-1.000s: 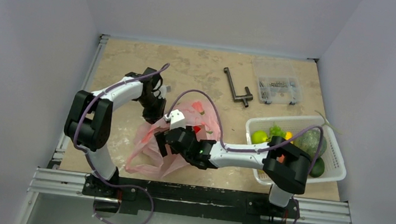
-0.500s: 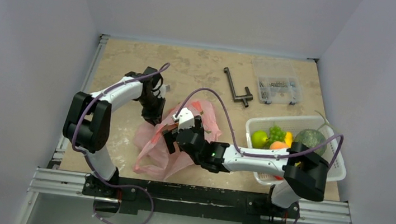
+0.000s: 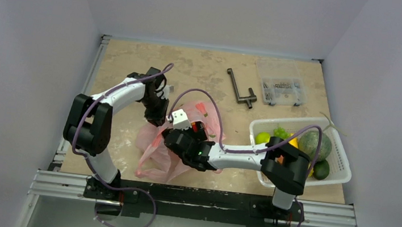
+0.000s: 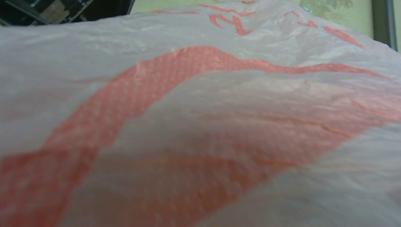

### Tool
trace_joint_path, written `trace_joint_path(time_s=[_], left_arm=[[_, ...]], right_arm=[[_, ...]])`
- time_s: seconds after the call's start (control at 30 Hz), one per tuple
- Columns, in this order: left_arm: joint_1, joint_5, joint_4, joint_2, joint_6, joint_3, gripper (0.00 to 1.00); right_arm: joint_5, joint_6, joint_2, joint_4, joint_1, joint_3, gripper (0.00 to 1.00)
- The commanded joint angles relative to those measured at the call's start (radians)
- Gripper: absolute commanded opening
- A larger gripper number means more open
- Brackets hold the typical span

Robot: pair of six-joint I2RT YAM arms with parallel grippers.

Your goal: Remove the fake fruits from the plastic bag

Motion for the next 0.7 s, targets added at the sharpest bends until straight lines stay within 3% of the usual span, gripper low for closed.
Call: trace_joint_path(time_s=[0.0,0.33,0.5,0.67], left_arm=[[-0.007,0.006,0.005,-0.041,0.013,0.030,0.17],[-0.007,0.009,0.002,-0.047,0.015,0.033,0.35],[-0.007,0.014,0.014,-0.068,0.016,0.023,0.40],[-0.007,0.027,0.012,-0.065,0.019,0.029,0.43]], right_arm=[[0.104,0.034,0.063,-0.109,0.000,0.049,0.95],[0.175,0.064,0.115,-0.182,0.000,0.053,0.99],[0.163,0.033,0.113,-0.105,0.000,0.015,0.99],[0.146,-0.011,0.094,0.030,0.000,-0.005,0.90]])
